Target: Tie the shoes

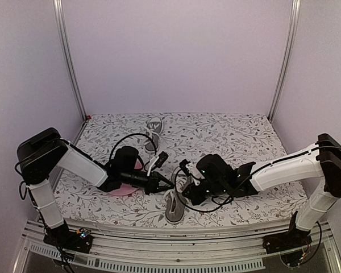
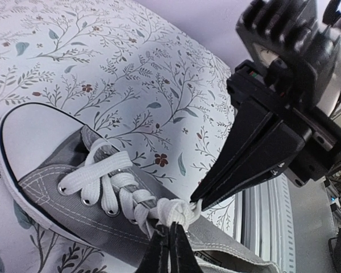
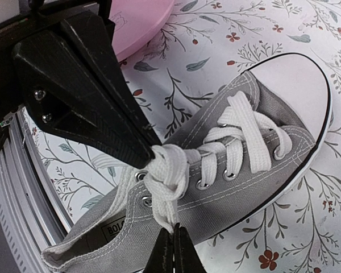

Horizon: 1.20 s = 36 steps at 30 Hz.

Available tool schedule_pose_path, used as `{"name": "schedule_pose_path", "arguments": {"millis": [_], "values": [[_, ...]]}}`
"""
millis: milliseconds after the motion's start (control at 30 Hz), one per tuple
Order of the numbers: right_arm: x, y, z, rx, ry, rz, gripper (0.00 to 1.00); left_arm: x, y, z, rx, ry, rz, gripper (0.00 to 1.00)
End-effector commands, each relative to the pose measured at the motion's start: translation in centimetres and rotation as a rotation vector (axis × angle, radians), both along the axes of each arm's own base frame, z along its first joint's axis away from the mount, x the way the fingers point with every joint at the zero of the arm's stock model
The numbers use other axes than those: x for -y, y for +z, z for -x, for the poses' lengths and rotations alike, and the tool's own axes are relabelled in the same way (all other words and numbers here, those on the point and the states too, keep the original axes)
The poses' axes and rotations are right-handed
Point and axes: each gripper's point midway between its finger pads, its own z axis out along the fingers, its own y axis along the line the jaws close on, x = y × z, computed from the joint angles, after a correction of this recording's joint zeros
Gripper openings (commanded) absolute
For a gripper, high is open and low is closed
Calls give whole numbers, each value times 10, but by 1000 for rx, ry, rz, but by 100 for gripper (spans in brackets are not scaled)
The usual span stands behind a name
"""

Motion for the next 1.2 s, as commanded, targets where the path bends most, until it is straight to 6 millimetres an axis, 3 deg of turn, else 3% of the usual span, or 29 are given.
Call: {"name": "schedule_pose_path", "arguments": {"millis": [0, 467, 1167], "values": [[3, 9, 3, 7, -7, -20, 2, -2, 5, -3, 21, 26, 9, 0], [20, -9, 14, -40, -21, 17, 2, -16, -2, -7, -4, 61, -4, 0], [27, -17, 17, -62, -30, 31, 2, -32, -17, -15, -14, 135, -65, 0]]}}
